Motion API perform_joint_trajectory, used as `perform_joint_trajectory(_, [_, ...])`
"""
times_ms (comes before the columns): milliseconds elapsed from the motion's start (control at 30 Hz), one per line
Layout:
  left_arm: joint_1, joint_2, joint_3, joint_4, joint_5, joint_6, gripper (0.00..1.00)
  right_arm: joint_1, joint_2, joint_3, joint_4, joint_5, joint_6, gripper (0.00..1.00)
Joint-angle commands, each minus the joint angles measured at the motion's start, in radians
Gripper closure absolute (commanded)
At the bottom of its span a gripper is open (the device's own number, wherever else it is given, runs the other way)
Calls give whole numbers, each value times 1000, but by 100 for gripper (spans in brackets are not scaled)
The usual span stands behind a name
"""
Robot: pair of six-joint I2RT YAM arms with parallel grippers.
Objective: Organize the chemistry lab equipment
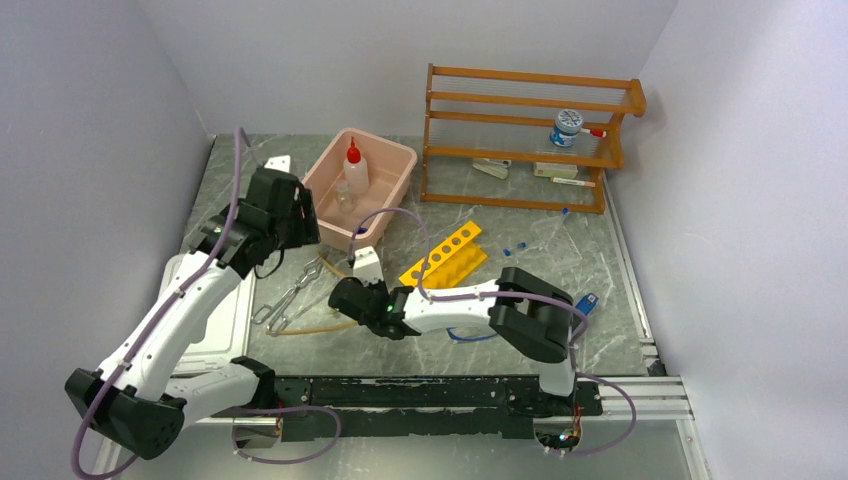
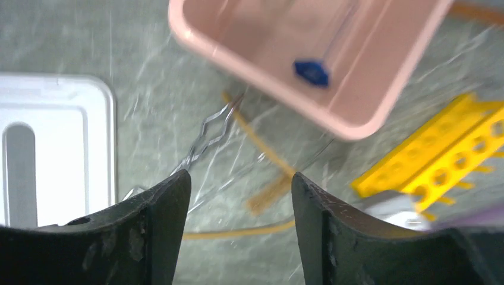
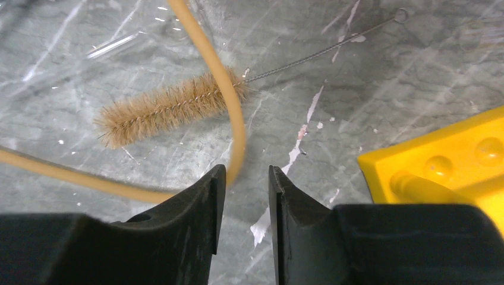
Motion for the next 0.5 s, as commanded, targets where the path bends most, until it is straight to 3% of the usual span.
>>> perform_joint_trajectory(0, [7, -1, -107, -97, 8, -53, 39, -3, -94, -36, 24, 25, -5, 60])
perform_joint_trajectory(67, [9, 15, -157, -97, 42, -58, 47, -2, -125, -50, 82, -18, -30, 53])
perform_joint_trajectory(167, [10, 36, -242, -54, 108, -50, 48, -3, -167, -66, 139, -71, -60, 48])
perform_joint_trajectory(367, [11, 108, -380, 43, 167, -38, 48, -3, -250, -122, 195, -82, -62, 50])
perform_joint_trajectory(467, [11, 133, -428, 131, 199, -4, 53, -5, -311, -173, 219, -59, -62, 53])
